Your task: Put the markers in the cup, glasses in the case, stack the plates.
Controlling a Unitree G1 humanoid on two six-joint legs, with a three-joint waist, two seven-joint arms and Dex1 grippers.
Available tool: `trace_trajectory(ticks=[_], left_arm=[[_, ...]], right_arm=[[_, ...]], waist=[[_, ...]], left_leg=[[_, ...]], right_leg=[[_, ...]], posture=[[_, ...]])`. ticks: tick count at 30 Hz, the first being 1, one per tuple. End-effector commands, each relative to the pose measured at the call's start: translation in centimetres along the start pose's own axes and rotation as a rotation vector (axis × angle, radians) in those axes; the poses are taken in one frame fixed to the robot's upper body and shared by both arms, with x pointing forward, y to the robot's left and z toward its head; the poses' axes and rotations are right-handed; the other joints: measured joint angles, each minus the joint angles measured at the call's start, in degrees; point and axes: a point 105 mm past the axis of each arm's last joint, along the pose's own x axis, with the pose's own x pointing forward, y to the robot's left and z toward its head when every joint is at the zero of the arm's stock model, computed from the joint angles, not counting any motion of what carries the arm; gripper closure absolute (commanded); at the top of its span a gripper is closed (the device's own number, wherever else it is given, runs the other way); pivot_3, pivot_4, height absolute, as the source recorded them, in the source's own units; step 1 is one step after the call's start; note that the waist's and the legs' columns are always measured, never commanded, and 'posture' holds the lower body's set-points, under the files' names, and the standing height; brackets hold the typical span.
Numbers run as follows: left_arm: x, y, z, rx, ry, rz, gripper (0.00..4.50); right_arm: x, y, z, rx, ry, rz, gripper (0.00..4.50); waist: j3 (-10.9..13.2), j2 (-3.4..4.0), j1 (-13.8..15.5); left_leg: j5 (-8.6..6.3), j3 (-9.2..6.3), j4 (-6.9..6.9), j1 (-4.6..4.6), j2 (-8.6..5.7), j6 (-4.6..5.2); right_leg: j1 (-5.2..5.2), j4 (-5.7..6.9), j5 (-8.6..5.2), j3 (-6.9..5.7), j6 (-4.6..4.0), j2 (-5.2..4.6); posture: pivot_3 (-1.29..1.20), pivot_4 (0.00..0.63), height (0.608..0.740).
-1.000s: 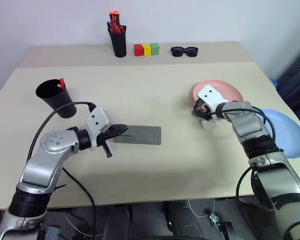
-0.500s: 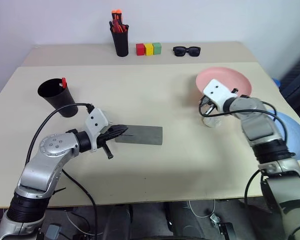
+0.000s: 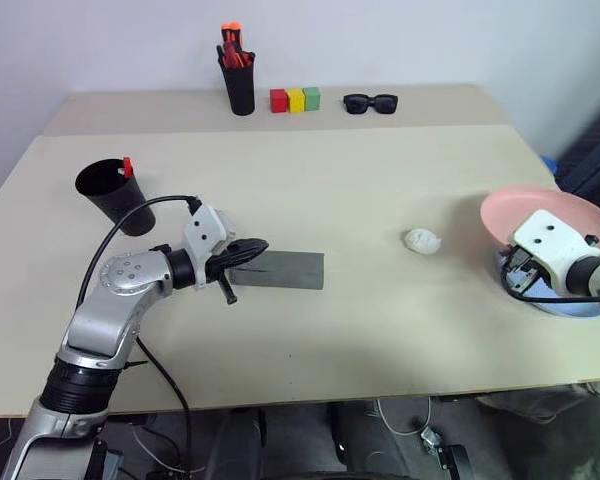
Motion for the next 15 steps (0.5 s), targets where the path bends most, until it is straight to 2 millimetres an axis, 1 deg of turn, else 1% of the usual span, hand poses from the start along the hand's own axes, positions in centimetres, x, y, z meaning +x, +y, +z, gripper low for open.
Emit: trace_trajectory(ticks=[1,2,7,8,11,15], left_arm=[[0.1,0.3,0.8,0.044,-0.019,0.013,4.5],[-0.1,0.3,0.7,0.045,-0.016,0.017,4.5],[-0.8,0.3,0.3,0.044,0.0,0.039,4.5],[-0.9,0.3,0.2,0.045,0.003,0.045,4.5],[-0.9,0.2,0.1,0.044,0.007,0.055,4.5],[-1.0,0.0,0.2,0.045,0.008,0.069,4.5]], right_arm=[[-0.9,-0.8,0.4,-0.033,0.0,-0.017,3.36],[-0.8,-0.7,1.0,-0.039,-0.023,-0.006,2.98],[-0.4,-1.4,4.1,-0.006,-0.171,-0.017,0.44],[-0.3,-1.2,4.8,0.003,-0.205,-0.005,0.44],[1.0,0.3,7.0,0.052,-0.313,0.069,0.44],[4.2,2.3,7.9,0.072,-0.331,0.114,0.44]], waist=[[0.0,0.0,0.02],[0.0,0.0,0.04],[0.0,0.0,-0.02],[0.0,-0.01,0.05],[0.0,-0.02,0.12],[0.0,-0.02,0.12]], left_leg=[[0.0,0.0,-0.01,0.01,0.0,0.0],[0.0,0.0,-0.02,0.02,0.01,0.0],[0.0,0.02,-0.01,0.02,0.0,0.0],[0.0,0.0,-0.01,0.02,0.01,0.0],[0.0,0.0,-0.04,0.01,0.01,0.0],[0.0,0.0,-0.04,0.0,0.01,0.0]], right_leg=[[0.0,0.01,0.0,0.0,0.0,0.01],[0.0,0.01,0.0,0.0,-0.01,0.02],[-0.01,0.01,0.0,0.03,0.0,0.01],[0.0,0.01,0.0,0.02,0.0,0.02],[0.01,-0.01,-0.01,0.02,0.0,0.02],[0.01,-0.02,0.0,0.02,0.0,0.02]], posture=[[0.0,0.15,0.74],[0.0,0.15,0.74],[0.0,0.15,0.74],[0.0,0.15,0.74],[0.0,0.15,0.74],[0.0,0.15,0.74]])
